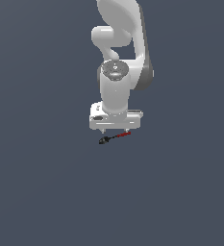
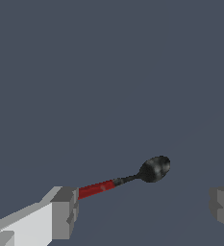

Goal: Pick up the object and move it to a goal position.

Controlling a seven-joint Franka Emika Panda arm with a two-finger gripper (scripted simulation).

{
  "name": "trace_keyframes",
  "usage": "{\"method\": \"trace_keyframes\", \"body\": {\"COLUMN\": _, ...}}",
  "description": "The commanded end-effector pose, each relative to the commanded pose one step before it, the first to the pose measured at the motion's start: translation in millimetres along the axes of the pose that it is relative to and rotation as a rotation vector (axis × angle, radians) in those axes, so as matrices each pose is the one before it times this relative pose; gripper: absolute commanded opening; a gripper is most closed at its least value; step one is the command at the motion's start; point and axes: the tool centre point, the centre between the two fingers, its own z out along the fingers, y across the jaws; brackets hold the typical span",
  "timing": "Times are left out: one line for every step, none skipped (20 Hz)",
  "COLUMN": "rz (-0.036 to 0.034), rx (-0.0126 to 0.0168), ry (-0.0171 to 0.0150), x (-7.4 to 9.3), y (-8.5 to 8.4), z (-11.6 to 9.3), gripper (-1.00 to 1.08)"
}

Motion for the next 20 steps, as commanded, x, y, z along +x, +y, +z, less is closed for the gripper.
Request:
{"method": "trace_keyframes", "body": {"rz": 0.0, "rx": 0.0, "ry": 0.0, "x": 0.0, "y": 0.01, "z": 0.0, "gripper": 1.0}}
{"method": "trace_keyframes", "body": {"rz": 0.0018, "rx": 0.00032, "ry": 0.0, "x": 0.08, "y": 0.52, "z": -0.13, "gripper": 1.0}}
{"method": "trace_keyframes", "body": {"rz": 0.00526, "rx": 0.00097, "ry": -0.00001, "x": 0.24, "y": 1.54, "z": -0.38, "gripper": 1.0}}
{"method": "trace_keyframes", "body": {"rz": 0.00864, "rx": 0.00161, "ry": -0.00001, "x": 0.41, "y": 2.58, "z": -0.65, "gripper": 1.0}}
{"method": "trace_keyframes", "body": {"rz": 0.01181, "rx": 0.00226, "ry": -0.00001, "x": 0.6, "y": 3.6, "z": -0.95, "gripper": 1.0}}
{"method": "trace_keyframes", "body": {"rz": 0.01433, "rx": 0.00287, "ry": 0.0, "x": 0.8, "y": 4.56, "z": -1.28, "gripper": 1.0}}
{"method": "trace_keyframes", "body": {"rz": 0.01239, "rx": 0.00266, "ry": 0.00001, "x": 0.8, "y": 4.22, "z": -1.29, "gripper": 1.0}}
{"method": "trace_keyframes", "body": {"rz": 0.00876, "rx": 0.00209, "ry": 0.0, "x": 0.69, "y": 3.34, "z": -1.13, "gripper": 1.0}}
{"method": "trace_keyframes", "body": {"rz": 0.00501, "rx": 0.00144, "ry": -0.00001, "x": 0.53, "y": 2.35, "z": -0.9, "gripper": 1.0}}
{"method": "trace_keyframes", "body": {"rz": 0.00152, "rx": 0.00075, "ry": -0.00002, "x": 0.34, "y": 1.29, "z": -0.61, "gripper": 1.0}}
{"method": "trace_keyframes", "body": {"rz": -0.00097, "rx": 0.00009, "ry": -0.00002, "x": 0.1, "y": 0.21, "z": -0.23, "gripper": 1.0}}
{"method": "trace_keyframes", "body": {"rz": -0.00107, "rx": -0.00023, "ry": -0.00001, "x": -0.07, "y": -0.32, "z": 0.1, "gripper": 1.0}}
{"method": "trace_keyframes", "body": {"rz": 0.0, "rx": 0.0, "ry": 0.0, "x": -0.14, "y": -0.41, "z": 0.29, "gripper": 1.0}}
{"method": "trace_keyframes", "body": {"rz": 0.00147, "rx": -0.00048, "ry": 0.00006, "x": -0.19, "y": -0.52, "z": 0.4, "gripper": 1.0}}
{"method": "trace_keyframes", "body": {"rz": 0.00309, "rx": -0.00005, "ry": 0.00006, "x": -0.22, "y": -0.39, "z": 0.5, "gripper": 1.0}}
{"method": "trace_keyframes", "body": {"rz": 0.00478, "rx": 0.00003, "ry": 0.00009, "x": -0.25, "y": -0.26, "z": 0.6, "gripper": 1.0}}
{"method": "trace_keyframes", "body": {"rz": 0.00629, "rx": 0.00011, "ry": 0.00011, "x": -0.29, "y": -0.23, "z": 0.72, "gripper": 1.0}}
{"method": "trace_keyframes", "body": {"rz": 0.00775, "rx": 0.00017, "ry": 0.00014, "x": -0.34, "y": -0.21, "z": 0.84, "gripper": 1.0}}
{"method": "trace_keyframes", "body": {"rz": 0.00911, "rx": 0.0002, "ry": 0.00016, "x": -0.4, "y": -0.22, "z": 0.98, "gripper": 1.0}}
{"method": "trace_keyframes", "body": {"rz": 0.01024, "rx": 0.00019, "ry": 0.00018, "x": -0.48, "y": -0.31, "z": 1.13, "gripper": 1.0}}
